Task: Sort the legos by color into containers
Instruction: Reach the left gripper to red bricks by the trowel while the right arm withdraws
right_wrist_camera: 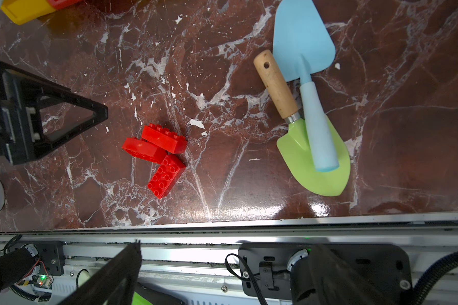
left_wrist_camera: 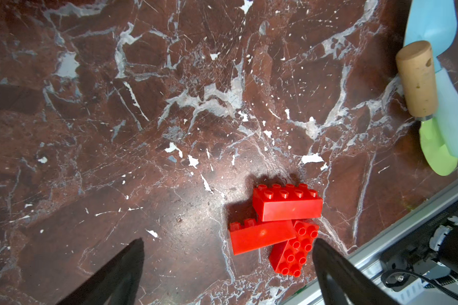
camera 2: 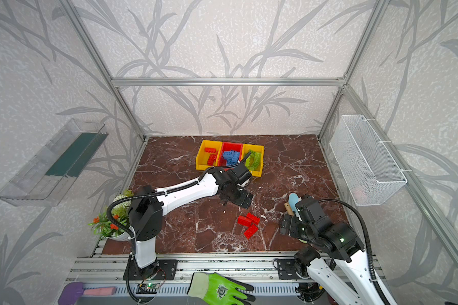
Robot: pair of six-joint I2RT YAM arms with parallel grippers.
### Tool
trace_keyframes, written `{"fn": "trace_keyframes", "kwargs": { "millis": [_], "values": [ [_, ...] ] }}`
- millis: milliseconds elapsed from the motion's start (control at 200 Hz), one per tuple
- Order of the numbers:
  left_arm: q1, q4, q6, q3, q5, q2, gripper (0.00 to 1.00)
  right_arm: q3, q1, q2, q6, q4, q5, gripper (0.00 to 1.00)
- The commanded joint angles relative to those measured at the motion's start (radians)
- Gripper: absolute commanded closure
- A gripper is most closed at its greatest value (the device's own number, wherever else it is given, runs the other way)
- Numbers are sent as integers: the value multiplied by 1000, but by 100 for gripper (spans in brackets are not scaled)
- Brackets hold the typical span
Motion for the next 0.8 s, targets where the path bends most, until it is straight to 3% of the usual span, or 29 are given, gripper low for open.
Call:
{"fn": "trace_keyframes", "kwargs": {
  "millis": [0,500,800],
  "values": [
    [-26,-36,42,31,-15,19,1,-10,-2,-15,25,-54,14,1],
    [-128,-54,-6,84,-37,110,2,9,-3,-20,-14,-106,15,1],
    [-188,-86,-14,142,-63,184,2,-7,-2,-114,27,-177,17,1]
  ]
}}
